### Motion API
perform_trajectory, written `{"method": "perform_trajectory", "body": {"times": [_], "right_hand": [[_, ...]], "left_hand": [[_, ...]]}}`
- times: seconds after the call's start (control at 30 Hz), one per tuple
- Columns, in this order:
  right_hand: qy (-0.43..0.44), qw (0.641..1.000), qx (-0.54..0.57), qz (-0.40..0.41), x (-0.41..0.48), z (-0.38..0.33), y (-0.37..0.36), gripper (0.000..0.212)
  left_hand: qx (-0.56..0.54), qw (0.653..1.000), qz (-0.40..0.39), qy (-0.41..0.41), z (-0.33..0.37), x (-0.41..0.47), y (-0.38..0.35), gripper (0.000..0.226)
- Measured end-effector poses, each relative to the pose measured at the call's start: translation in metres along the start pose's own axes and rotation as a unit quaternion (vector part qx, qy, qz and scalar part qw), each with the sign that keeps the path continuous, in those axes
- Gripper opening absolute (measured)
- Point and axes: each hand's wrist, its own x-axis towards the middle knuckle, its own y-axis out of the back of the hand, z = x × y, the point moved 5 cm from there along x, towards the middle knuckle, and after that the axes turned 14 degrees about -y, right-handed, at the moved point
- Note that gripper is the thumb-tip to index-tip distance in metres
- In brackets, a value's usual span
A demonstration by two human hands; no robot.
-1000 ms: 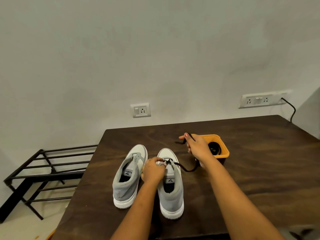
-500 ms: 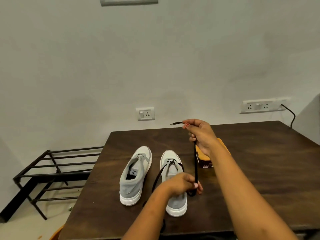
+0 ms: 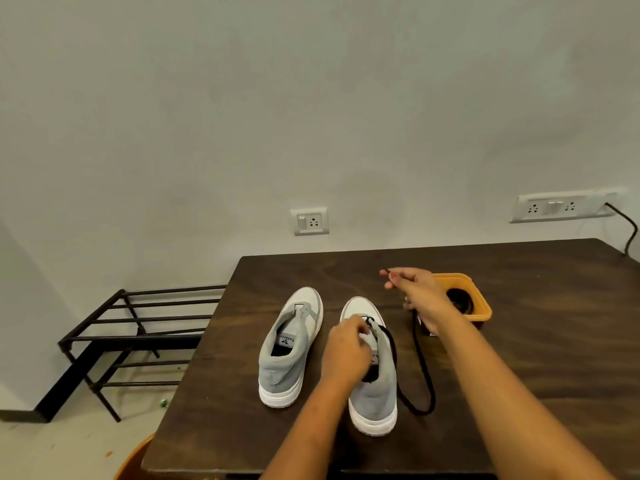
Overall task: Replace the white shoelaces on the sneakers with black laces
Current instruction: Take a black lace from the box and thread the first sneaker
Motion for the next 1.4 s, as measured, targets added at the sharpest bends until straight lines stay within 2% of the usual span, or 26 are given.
{"method": "perform_trajectory", "body": {"times": [0.03, 0.07, 0.17, 0.23, 0.4, 0.6, 0.73, 0.83, 1.03, 1.13, 1.23, 1.4], "right_hand": [[0.004, 1.0, -0.024, 0.008, 0.001, 0.007, -0.005, 0.019], [0.009, 0.999, -0.041, 0.012, 0.004, 0.016, -0.009, 0.019], [0.0, 0.995, -0.098, 0.02, 0.017, 0.04, -0.021, 0.015], [-0.013, 0.99, -0.139, 0.035, 0.024, 0.051, -0.023, 0.01], [-0.019, 0.976, -0.214, 0.043, 0.033, 0.064, -0.029, 0.014], [-0.04, 0.967, -0.25, 0.031, 0.039, 0.075, -0.045, 0.012], [-0.047, 0.96, -0.272, 0.04, 0.043, 0.076, -0.055, 0.01], [-0.045, 0.953, -0.295, 0.047, 0.043, 0.077, -0.058, 0.011], [-0.063, 0.933, -0.348, 0.071, 0.047, 0.078, -0.061, 0.013], [-0.05, 0.942, -0.326, 0.068, 0.047, 0.077, -0.06, 0.01], [-0.032, 0.957, -0.28, 0.065, 0.043, 0.079, -0.058, 0.014], [-0.013, 0.971, -0.238, 0.017, 0.044, 0.081, -0.058, 0.022]], "left_hand": [[0.01, 0.998, 0.051, 0.041, -0.012, 0.001, 0.009, 0.009], [0.026, 0.995, 0.064, 0.071, -0.023, 0.004, 0.013, 0.01], [0.037, 0.994, 0.012, 0.101, -0.041, 0.014, 0.003, 0.03], [0.043, 0.992, -0.003, 0.115, -0.045, 0.019, -0.008, 0.033], [0.06, 0.988, 0.067, 0.127, -0.045, 0.022, -0.013, 0.022], [-0.162, 0.952, 0.078, 0.249, -0.079, 0.022, -0.017, 0.02], [-0.247, 0.933, 0.079, 0.25, -0.074, 0.021, -0.015, 0.029], [-0.295, 0.919, 0.088, 0.247, -0.069, 0.019, -0.015, 0.028], [-0.33, 0.913, 0.081, 0.225, -0.069, 0.016, -0.017, 0.021], [-0.331, 0.911, 0.072, 0.236, -0.07, 0.012, -0.015, 0.03], [-0.332, 0.91, 0.056, 0.243, -0.068, 0.013, -0.011, 0.027], [-0.29, 0.931, 0.045, 0.216, -0.062, 0.023, -0.009, 0.031]]}}
